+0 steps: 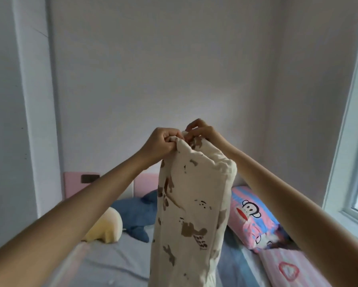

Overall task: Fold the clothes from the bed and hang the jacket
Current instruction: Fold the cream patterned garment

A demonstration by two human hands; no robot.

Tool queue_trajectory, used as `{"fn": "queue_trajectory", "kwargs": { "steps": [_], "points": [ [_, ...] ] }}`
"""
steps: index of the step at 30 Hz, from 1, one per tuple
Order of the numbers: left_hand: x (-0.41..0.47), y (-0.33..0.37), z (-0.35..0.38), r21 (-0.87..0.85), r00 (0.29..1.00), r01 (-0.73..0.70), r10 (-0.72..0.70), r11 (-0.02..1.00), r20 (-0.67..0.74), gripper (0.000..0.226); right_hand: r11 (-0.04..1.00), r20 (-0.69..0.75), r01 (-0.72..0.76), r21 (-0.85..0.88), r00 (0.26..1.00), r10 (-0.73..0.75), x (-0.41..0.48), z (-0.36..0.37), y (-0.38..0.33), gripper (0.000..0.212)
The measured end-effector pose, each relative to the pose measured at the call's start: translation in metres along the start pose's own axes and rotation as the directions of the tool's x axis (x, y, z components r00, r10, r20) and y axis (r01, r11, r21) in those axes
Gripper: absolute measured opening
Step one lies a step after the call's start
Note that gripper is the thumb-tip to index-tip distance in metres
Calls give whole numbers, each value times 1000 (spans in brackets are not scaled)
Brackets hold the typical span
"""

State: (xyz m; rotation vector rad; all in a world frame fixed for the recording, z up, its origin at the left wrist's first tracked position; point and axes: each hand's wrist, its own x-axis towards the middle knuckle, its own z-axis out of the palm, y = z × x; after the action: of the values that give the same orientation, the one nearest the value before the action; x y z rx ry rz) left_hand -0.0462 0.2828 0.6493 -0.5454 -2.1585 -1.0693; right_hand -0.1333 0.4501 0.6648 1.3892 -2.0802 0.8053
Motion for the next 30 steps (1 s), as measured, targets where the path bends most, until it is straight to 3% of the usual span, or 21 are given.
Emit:
{"fn": "queue_trajectory", "kwargs": {
  "steps": [4,8,13,15,16,19,20,23,25,26,28,30],
  "points": [
    [-10,9,6,-65,999,-23,24,998,21,33,991,-28,111,-71,993,-113,-5,-1,-7,22],
    [-10,24,1,-75,998,-19,24,997,66,27,994,-61,52,-101,996,-58,-5,-5,-12,8],
    [-12,42,-2,-15,996,8,-7,1000,89,28,981,-86,-132,141,986,145,-8,-17,-36,18],
    [-14,47,-6,27,989,9,-13,1000,145,19,975,-77,-81,205,992,99,-11,-15,-37,13],
    [-15,49,-10,56,987,-13,4,998,163,14,972,-61,-54,230,996,70,-13,-13,-36,25],
    [-21,48,-24,160,988,-109,90,981,122,14,901,65,-161,403,987,147,-24,-29,-35,66],
    [-21,47,-28,190,988,-134,117,973,102,16,871,102,-184,455,983,155,-28,-42,-35,65],
    [-22,39,-38,269,994,-113,108,956,34,19,802,228,-225,553,967,114,-42,-67,-39,31],
    [-18,35,-40,326,996,-83,86,942,5,13,830,368,-278,484,925,95,-44,-67,-48,39],
    [-16,34,-42,346,996,-77,85,935,-8,16,884,441,-293,363,890,114,-44,-63,-54,36],
    [-15,34,-46,365,996,-60,79,929,-37,17,970,477,-234,71,862,173,-40,-54,-60,40],
    [-15,33,-53,382,995,-45,74,923,-60,17,973,464,-220,-76,855,229,-39,-44,-57,44]
  ]
}}
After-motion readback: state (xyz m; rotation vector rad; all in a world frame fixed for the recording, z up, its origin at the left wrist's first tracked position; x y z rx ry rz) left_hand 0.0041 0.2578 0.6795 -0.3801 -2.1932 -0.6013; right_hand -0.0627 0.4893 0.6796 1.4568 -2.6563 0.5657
